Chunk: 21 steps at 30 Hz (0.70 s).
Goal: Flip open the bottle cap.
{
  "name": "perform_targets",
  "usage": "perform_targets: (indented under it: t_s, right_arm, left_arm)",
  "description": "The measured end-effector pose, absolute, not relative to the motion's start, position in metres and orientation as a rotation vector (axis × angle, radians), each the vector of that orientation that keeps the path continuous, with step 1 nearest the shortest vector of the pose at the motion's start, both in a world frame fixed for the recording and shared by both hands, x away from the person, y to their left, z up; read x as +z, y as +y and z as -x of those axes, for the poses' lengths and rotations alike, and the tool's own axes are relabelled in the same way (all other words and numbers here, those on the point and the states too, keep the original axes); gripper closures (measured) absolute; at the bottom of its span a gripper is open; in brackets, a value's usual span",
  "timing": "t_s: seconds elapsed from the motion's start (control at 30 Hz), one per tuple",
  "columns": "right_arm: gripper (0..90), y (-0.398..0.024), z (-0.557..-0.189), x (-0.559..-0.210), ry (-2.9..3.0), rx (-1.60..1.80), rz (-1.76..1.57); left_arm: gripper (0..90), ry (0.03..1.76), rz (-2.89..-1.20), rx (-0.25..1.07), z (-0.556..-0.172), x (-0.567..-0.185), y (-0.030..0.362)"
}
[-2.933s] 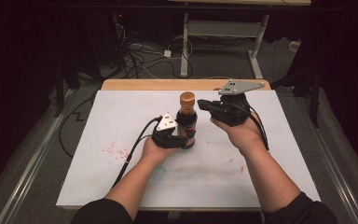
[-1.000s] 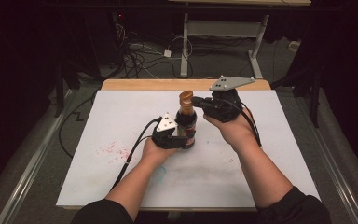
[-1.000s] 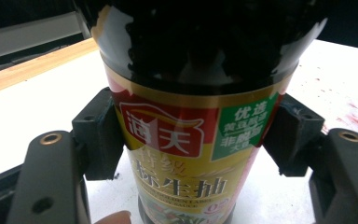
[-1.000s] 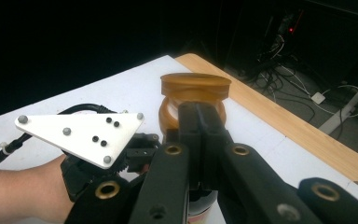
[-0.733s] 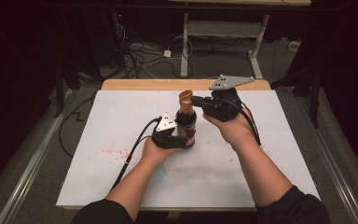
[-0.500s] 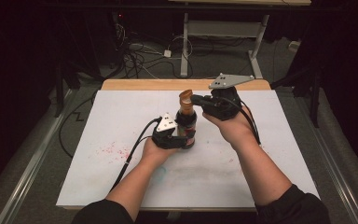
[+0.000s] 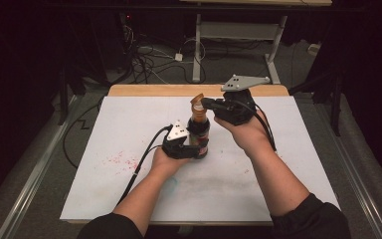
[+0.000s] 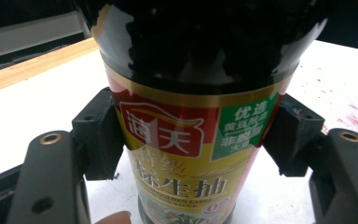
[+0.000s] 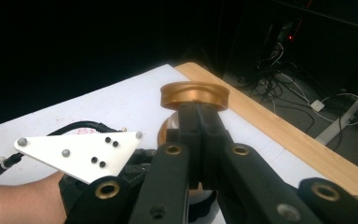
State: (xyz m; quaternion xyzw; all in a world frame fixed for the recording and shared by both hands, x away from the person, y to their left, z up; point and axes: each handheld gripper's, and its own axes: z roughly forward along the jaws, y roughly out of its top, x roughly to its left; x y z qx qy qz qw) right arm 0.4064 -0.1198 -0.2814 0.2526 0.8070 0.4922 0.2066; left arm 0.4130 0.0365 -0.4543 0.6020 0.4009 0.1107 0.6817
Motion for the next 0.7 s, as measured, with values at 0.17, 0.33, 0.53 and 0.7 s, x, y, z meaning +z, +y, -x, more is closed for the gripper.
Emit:
perform_targets:
  t_s: [0.17, 0.33, 0.53, 0.7]
  right_arm:
    - [90.0, -0.117, -0.41, -0.279, 2.243, 1.377, -0.7]
    - [90.0, -0.113, -0.413, -0.277, 2.242, 1.38, -0.699]
    - [90.0, -0.111, -0.416, -0.275, 2.236, 1.384, -0.704]
    - [90.0, -0.11, -0.419, -0.276, 2.24, 1.382, -0.71]
  left_arm:
    - [29.0, 0.896, -1.355, 0.25, -0.413, -0.455, 0.037]
    - [29.0, 0.891, -1.365, 0.253, -0.413, -0.455, 0.037]
    - [29.0, 0.906, -1.287, 0.22, -0.412, -0.453, 0.032]
    - [29.0, 0.907, -1.286, 0.22, -0.412, -0.453, 0.032]
